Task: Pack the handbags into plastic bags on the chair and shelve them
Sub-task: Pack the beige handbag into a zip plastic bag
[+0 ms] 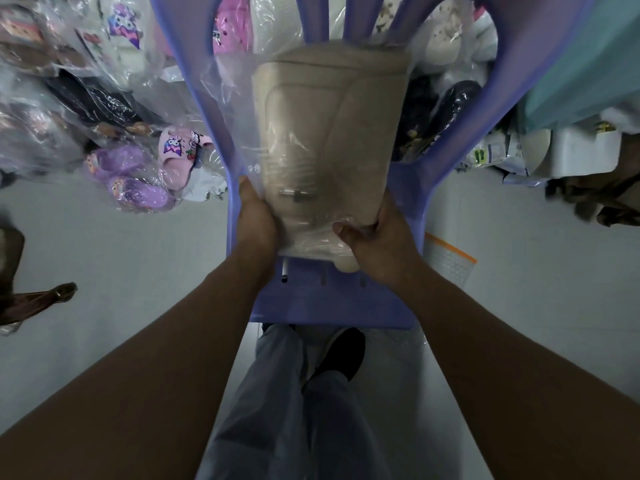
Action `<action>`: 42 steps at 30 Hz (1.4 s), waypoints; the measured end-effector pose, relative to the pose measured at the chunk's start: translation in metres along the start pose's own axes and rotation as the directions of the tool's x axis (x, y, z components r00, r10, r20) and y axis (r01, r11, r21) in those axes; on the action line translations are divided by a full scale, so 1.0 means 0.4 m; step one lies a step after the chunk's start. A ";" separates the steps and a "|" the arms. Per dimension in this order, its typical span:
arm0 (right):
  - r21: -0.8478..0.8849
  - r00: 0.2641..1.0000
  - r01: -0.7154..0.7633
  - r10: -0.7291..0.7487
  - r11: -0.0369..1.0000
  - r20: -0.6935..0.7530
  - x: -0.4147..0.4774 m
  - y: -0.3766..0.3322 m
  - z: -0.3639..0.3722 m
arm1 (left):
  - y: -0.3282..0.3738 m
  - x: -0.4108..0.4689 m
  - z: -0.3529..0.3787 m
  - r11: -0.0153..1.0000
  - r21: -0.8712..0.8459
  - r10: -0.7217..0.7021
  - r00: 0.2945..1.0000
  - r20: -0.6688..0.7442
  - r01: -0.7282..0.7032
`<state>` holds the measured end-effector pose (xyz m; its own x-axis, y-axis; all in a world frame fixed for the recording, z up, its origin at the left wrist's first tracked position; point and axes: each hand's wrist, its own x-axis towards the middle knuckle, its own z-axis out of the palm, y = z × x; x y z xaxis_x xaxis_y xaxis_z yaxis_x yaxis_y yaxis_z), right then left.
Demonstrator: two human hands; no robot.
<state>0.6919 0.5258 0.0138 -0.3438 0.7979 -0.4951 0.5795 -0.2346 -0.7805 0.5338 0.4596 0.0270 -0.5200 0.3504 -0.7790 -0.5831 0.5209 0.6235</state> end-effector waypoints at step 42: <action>0.625 0.911 -0.409 0.252 0.665 0.328 -0.041 -0.395 -0.118 | 0.275 -0.141 -0.057 0.720 0.443 0.685 0.648 -0.332 -0.534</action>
<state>0.6409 0.5758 0.1632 -0.4097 0.4853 -0.7724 0.0644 -0.8292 -0.5552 0.4849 0.4795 0.1408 -0.9438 0.3259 -0.0556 0.1347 0.5326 0.8356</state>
